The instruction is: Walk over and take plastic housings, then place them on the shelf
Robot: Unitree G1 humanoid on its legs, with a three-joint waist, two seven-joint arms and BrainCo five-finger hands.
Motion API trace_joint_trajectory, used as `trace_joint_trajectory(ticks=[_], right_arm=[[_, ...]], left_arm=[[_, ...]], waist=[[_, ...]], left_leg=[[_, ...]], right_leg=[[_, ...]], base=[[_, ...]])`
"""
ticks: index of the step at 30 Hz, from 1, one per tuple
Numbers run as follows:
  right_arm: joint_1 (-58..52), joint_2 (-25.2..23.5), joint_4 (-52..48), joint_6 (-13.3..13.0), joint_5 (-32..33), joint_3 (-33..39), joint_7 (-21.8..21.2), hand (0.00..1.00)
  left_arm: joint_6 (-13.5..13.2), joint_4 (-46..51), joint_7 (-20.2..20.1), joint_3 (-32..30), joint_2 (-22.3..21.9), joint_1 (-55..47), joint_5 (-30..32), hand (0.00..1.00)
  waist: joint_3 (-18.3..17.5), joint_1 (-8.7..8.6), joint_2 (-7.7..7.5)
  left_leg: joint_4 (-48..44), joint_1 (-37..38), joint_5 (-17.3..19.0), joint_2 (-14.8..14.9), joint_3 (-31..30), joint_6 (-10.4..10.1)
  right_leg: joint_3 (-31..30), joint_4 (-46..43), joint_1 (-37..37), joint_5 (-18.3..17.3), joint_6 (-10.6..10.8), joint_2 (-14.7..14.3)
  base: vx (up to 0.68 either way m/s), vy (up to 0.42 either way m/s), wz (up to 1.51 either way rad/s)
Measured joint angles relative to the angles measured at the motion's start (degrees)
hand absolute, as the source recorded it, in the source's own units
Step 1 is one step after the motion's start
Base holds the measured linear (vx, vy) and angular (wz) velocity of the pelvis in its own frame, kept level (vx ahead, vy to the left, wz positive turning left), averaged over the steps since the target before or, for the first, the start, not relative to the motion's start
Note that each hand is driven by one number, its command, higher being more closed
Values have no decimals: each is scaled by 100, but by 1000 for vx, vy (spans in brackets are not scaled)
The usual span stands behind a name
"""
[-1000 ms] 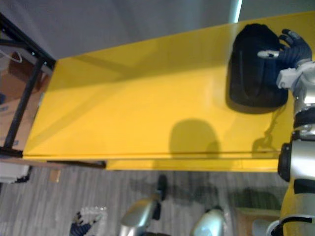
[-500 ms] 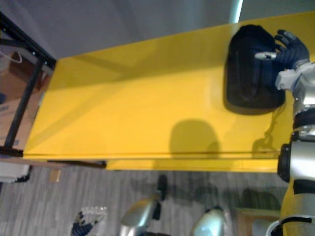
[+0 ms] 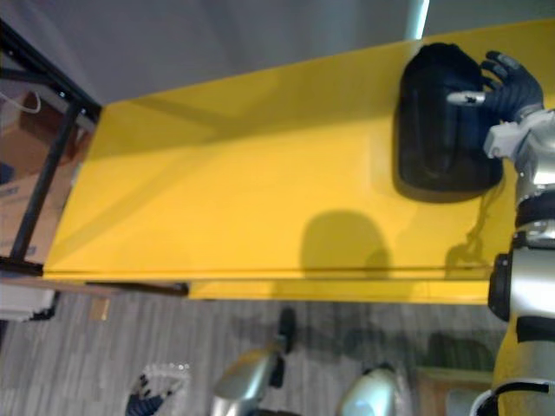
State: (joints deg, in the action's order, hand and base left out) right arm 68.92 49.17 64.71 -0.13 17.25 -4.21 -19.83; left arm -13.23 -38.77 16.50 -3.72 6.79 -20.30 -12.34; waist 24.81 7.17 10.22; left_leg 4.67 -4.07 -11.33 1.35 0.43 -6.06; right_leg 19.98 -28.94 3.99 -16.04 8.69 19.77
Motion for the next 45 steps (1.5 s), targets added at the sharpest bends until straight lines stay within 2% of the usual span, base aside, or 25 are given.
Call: trace_joint_trajectory(ticks=[12,19,23,26,30,34,35,36,38,40,41,43,44,45], right_arm=[[0,-1,0,-30,4,2,-139,0],[6,-6,0,-163,-1,11,-75,0],[6,-42,0,-218,6,7,368,0],[9,-74,-6,-414,13,4,759,0],[24,-64,-208,-784,-6,8,1507,0],[18,73,-1174,-1361,-206,314,2263,0],[-62,86,-1564,-1522,-371,517,2520,0],[-157,90,-1823,-1565,-446,627,2637,0],[-765,89,-2961,-1617,-516,1033,2930,0],[-1837,25,-4251,-1501,-517,1519,3069,0],[-2165,-13,-4605,-1418,-522,1640,3090,0],[-3360,-359,-5643,-1076,-575,2068,3105,0],[-3672,-513,-5884,-1020,-568,2216,3104,0],[-4289,-863,-6331,-932,-545,2525,3097,0]], left_arm=[[0,3,-151,5,0,0,-1,0],[1,3,-152,9,0,0,-2,0],[-9,2,-151,13,-1,0,-1,0],[-31,4,-149,23,-1,1,-1,0],[-38,10,-146,49,-2,1,-2,0],[-54,63,-135,51,-7,2,-9,0],[-54,56,-109,49,-9,1,-15,0],[-55,55,-102,42,-9,-4,-20,0],[-54,37,-41,0,-9,-19,-25,0],[-53,-84,21,-56,-8,-23,-28,0],[-52,-117,21,-72,-9,-33,-32,0],[-54,-209,20,-238,-41,-59,-24,0],[-61,-209,24,-291,-47,-53,-20,0],[-75,-209,25,-366,-53,-36,-16,0]], waist=[[1,1,10],[19,10,93],[18,24,96],[18,33,94],[22,19,88],[16,-35,61],[2,-73,19],[-14,-94,-16],[-124,-158,-203],[-401,-209,-504],[-492,-240,-602],[-811,-462,-978],[-853,-489,-1052],[-942,-563,-1169]], left_leg=[[0,-2,0,-4,-10,0],[0,-5,-1,-7,-23,-2],[0,-10,-1,-6,-24,-2],[0,-9,-2,0,-23,-2],[0,16,-1,61,-15,-2],[2,66,0,218,50,-4],[2,116,2,251,107,-6],[3,141,2,266,163,-5],[5,199,79,366,259,-34],[6,202,153,439,390,-48],[6,206,175,453,442,-54],[8,260,206,477,615,-74],[8,318,229,499,671,-77],[11,407,264,520,778,-76]], right_leg=[[13,-2,-6,-7,1,2],[26,-2,-14,-7,2,2],[28,0,-13,-7,3,2],[30,15,-22,-3,6,-5],[38,148,-108,55,21,-91],[35,551,-285,265,-5,-297],[32,695,-385,328,-1,-358],[29,777,-428,364,3,-401],[1,1086,-548,491,-5,-527],[-120,1374,-580,611,-7,-679],[-133,1449,-602,641,-2,-695],[-268,1711,-661,768,-4,-757],[-300,1793,-721,809,-4,-785],[-366,1944,-828,899,-16,-849]], base=[[0,0,0],[0,0,0],[0,0,0],[0,0,0],[0,-1,-1],[3,-8,-11],[6,6,-15],[3,-11,-17],[10,-10,-23],[53,-9,-30],[85,-24,-31],[83,-14,-32],[72,-18,-40],[41,-13,-46]])
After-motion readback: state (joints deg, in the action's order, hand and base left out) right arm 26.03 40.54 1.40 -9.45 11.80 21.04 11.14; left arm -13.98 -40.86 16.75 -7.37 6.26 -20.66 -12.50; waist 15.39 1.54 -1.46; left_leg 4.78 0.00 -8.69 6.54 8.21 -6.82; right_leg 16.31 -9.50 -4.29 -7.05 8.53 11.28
